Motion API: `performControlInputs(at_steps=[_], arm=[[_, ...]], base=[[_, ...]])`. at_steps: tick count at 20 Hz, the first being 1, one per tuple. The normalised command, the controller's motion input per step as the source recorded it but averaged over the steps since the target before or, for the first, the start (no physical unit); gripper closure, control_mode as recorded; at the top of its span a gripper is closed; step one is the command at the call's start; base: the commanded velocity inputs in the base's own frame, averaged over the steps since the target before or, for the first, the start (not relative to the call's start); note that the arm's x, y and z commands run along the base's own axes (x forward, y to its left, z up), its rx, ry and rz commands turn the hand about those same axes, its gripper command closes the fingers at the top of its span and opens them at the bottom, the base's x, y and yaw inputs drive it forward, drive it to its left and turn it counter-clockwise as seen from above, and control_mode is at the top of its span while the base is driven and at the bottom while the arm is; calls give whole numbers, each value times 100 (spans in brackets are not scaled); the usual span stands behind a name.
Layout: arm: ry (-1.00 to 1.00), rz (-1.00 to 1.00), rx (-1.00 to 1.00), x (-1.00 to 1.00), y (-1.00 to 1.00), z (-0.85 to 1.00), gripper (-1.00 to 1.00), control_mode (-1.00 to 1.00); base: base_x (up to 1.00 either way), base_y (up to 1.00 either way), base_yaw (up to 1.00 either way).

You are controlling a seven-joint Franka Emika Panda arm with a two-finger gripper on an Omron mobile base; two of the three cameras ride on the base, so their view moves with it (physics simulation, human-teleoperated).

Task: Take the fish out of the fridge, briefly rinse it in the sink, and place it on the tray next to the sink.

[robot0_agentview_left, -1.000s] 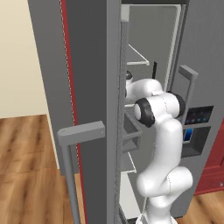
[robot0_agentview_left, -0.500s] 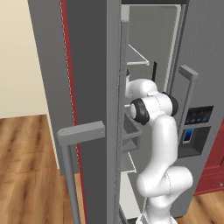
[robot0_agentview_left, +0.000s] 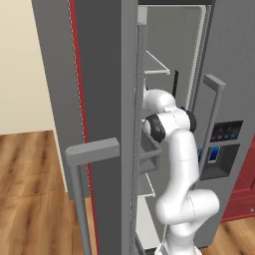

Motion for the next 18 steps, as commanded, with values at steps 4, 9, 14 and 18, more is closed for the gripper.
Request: performControlInputs(at_steps=[4, 9, 14, 18], arm=[[-1, 0, 0, -7, 0, -1, 100, -100], [0, -2, 3, -98, 0, -16, 100, -100], [0, -5, 4, -100, 0, -78, 100, -100], [-7, -1, 1, -100, 0, -100, 100, -100]], base=[[0, 0, 0], [0, 0, 0], [0, 0, 0], [0, 0, 0]])
